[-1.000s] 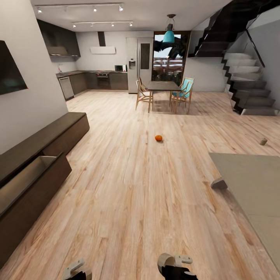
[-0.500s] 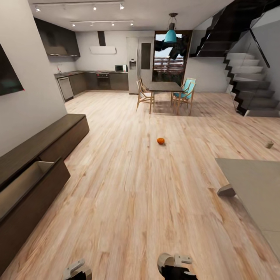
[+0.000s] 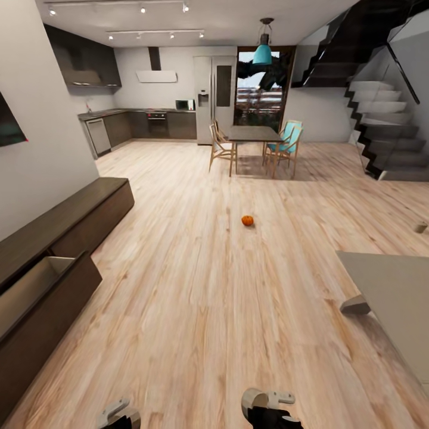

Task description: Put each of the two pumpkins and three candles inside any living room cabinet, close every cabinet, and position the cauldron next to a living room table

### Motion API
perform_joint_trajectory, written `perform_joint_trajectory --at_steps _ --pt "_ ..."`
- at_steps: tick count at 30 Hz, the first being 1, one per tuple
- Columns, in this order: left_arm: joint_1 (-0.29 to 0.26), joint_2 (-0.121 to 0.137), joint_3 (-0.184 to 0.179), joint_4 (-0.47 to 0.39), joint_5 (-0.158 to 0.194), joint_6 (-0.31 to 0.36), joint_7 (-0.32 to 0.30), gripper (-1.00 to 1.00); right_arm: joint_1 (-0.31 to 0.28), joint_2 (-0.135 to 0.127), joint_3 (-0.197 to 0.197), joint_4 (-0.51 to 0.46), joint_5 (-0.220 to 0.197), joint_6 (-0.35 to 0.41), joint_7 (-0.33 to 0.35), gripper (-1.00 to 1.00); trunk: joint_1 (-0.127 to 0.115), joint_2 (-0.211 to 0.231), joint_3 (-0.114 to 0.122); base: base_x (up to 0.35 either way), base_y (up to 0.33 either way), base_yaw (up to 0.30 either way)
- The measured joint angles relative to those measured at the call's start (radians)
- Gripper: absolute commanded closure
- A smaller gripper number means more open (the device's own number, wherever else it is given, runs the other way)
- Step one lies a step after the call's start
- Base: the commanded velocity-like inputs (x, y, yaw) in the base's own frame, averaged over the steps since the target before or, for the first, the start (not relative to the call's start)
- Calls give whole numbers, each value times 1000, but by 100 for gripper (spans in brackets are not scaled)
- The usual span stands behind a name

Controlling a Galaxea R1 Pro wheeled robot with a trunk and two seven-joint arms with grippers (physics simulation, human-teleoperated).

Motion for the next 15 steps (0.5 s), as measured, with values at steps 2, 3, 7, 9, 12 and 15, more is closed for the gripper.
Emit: perform_joint_trajectory --at_steps 2,3,7,9,12,15 --pt "0 0 0 0 0 0 0 100 0 0 0 0 0 0 0 100 0 0 0 277 0 0" --pt "0 0 0 0 0 0 0 100 0 0 0 0 0 0 0 100 0 0 0 277 0 0" --pt "0 0 0 0 0 0 0 100 0 0 1 0 0 0 0 100 0 0 0 277 0 0" --pt "0 0 0 0 0 0 0 100 0 0 0 0 0 0 0 100 0 0 0 277 0 0" --pt "0 1 0 0 0 0 0 100 0 1 1 0 0 0 0 100 0 0 0 277 0 0" --pt "0 0 0 0 0 0 0 100 0 0 0 0 0 0 0 100 0 0 0 277 0 0"
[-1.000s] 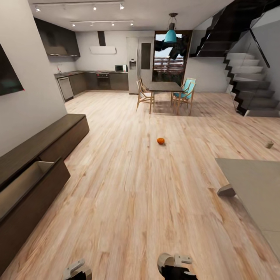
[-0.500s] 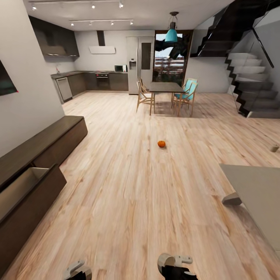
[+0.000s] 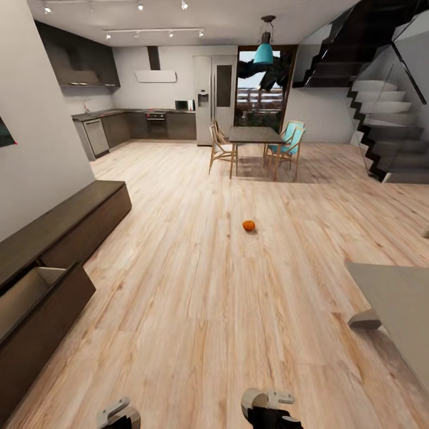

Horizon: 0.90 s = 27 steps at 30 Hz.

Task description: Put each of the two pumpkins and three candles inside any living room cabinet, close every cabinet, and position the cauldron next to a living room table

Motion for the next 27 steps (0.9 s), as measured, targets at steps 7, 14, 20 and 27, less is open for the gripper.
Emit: perform_joint_trajectory --at_steps 7,14,20,27 --pt "0 0 0 0 0 0 0 100 0 1 0 0 0 0 0 100 0 0 0 277 0 0" --pt "0 0 0 0 0 0 0 100 0 4 1 0 0 0 0 100 0 0 0 277 0 0" --pt "0 0 0 0 0 0 0 100 0 6 1 0 0 0 0 100 0 0 0 274 0 7" --pt "0 0 0 0 0 0 0 100 0 7 1 0 0 0 0 100 0 0 0 263 0 71"
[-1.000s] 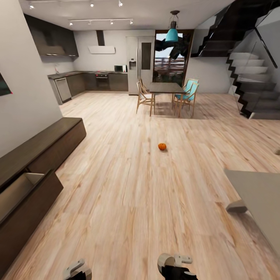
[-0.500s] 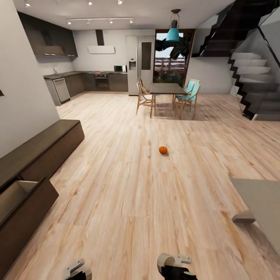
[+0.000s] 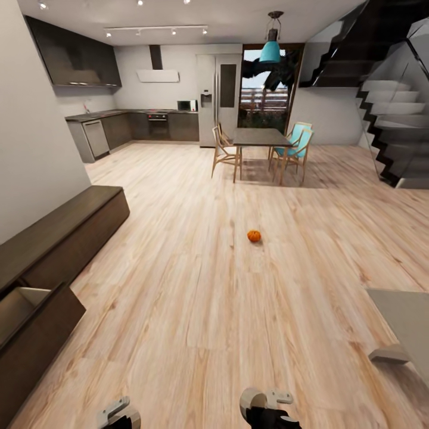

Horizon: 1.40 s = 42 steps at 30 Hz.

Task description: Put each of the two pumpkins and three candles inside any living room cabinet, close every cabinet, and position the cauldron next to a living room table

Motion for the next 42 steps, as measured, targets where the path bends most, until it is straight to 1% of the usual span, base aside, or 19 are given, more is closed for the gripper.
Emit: perform_joint_trajectory --at_steps 12,18,36,42 --pt "0 0 0 0 0 0 0 100 0 3 0 0 0 0 -1 100 0 0 0 253 0 135" --pt "0 0 0 0 0 0 0 100 0 3 0 0 0 0 -1 100 0 0 0 192 0 243" --pt "0 0 0 0 2 -2 0 100 0 5 0 0 0 1 -1 100 0 0 0 19 0 290" --pt "0 0 0 0 2 -2 0 100 0 5 0 0 0 1 -1 100 0 0 0 167 -22 291"
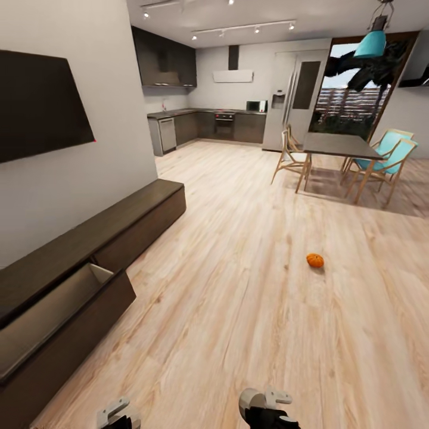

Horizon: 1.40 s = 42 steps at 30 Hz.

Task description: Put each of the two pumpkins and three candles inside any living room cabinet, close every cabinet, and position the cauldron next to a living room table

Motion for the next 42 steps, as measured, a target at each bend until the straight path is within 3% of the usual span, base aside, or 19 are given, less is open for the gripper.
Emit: perform_joint_trajectory --at_steps 23,42 --pt "0 0 0 0 0 -1 0 100 0 0 0 0 0 0 0 100 0 0 0 227 -63 291" --pt "0 0 0 0 -1 0 0 100 0 0 0 0 0 0 0 100 0 0 0 68 -3 291"
